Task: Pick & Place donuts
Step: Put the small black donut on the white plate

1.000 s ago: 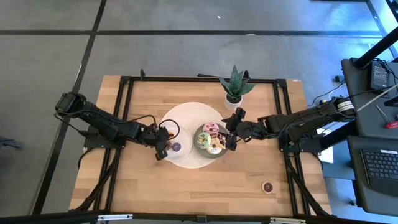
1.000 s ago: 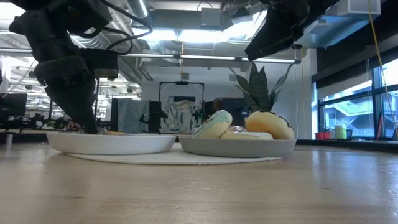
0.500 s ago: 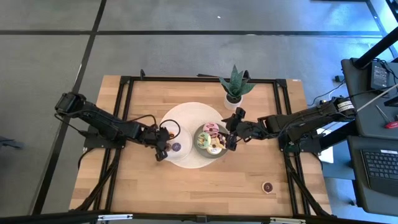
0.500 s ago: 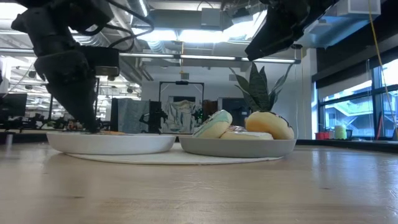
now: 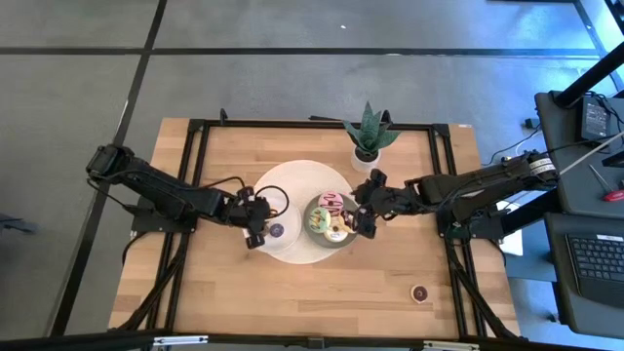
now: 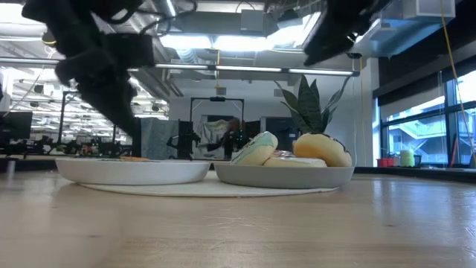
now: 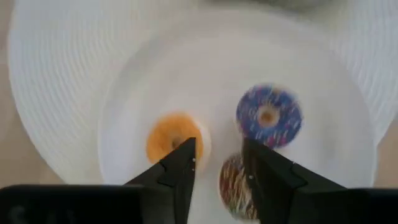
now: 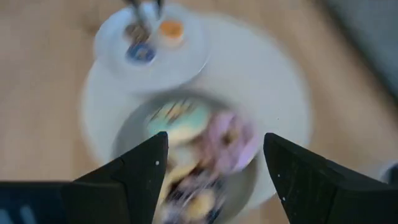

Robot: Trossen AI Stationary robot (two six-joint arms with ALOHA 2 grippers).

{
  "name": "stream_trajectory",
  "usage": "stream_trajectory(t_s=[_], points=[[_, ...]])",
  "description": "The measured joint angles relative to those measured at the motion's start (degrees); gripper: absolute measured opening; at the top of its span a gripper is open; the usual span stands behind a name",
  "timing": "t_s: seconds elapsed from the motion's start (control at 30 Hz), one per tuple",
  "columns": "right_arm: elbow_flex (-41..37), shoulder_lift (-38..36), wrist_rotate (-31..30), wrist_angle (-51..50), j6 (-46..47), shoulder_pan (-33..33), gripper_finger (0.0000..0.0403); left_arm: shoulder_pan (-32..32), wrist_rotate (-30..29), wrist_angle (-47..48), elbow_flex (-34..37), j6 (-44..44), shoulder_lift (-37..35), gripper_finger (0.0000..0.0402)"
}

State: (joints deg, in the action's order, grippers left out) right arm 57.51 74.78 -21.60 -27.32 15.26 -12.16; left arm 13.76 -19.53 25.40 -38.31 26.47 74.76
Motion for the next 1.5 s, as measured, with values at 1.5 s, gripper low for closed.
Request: stream_trajectory(t_s=[1.5], points=[[-2.70, 16.75, 22.80, -28.36, 93.88, -47.75, 0.0266, -5.03, 5.75, -34.95, -0.87, -24.29, 0.00, 0.0127]])
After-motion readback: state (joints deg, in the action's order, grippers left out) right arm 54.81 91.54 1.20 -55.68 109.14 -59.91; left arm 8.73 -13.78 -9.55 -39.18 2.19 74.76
